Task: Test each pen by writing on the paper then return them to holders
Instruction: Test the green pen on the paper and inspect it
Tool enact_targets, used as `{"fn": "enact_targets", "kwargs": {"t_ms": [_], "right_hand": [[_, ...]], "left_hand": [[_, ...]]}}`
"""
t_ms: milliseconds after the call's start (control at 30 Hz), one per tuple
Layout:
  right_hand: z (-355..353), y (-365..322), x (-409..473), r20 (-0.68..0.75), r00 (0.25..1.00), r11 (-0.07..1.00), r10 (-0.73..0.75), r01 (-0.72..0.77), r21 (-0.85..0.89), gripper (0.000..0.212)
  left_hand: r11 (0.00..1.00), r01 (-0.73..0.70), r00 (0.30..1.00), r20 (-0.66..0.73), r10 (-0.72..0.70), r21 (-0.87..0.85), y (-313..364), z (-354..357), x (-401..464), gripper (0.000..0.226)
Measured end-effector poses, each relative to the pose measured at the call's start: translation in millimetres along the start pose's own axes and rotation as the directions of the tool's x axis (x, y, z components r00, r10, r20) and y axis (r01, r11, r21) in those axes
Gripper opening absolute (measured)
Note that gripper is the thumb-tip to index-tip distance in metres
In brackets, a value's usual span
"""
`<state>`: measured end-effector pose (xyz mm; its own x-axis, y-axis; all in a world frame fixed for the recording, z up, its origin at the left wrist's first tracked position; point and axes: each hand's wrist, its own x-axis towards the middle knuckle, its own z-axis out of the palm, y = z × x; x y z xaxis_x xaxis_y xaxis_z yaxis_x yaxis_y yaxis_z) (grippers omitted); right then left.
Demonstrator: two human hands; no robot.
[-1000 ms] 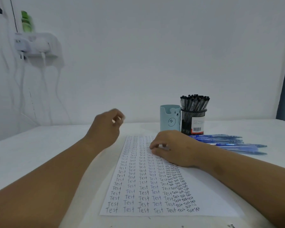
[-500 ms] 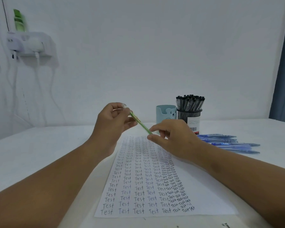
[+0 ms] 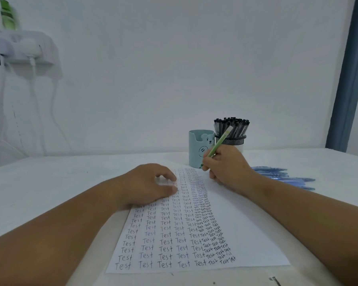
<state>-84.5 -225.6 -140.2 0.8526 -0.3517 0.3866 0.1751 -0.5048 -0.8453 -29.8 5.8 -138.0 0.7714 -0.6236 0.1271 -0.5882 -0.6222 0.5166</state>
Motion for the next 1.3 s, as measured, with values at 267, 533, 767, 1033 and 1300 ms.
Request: {"fn": "enact_targets", "kwargs": {"t_ms": [267,533,767,1033,1300], "right_hand": [[9,7,8,0.009,0.994,0.985,0.106,-0.104,-0.136,0.015],[11,9,12,0.009,0.997,0.974,0.079,-0.075,-0.216,0.020],[10,7,10,0.023,0.996,0.973,0.087,-0.080,-0.218,0.022],[10,5,8,0.008,0.994,0.979,0.106,-0.103,-0.177,0.016],[9,0,6,-0.021,0.988,0.982,0.155,-0.152,0.109,0.024]], "left_hand": [[0.999,-0.008,0.999,0.037,0.006,0.053,1,-2,2,0.026],[0.999,0.005,0.999,0.042,-0.007,0.054,4,-2,0,0.028],[0.997,-0.001,0.999,0.054,-0.003,0.072,4,-2,1,0.028],[0.997,0.012,0.998,0.056,-0.017,0.073,4,-2,0,0.029],[0.996,0.002,0.999,0.050,-0.007,0.089,6,-3,-2,0.028]]}}
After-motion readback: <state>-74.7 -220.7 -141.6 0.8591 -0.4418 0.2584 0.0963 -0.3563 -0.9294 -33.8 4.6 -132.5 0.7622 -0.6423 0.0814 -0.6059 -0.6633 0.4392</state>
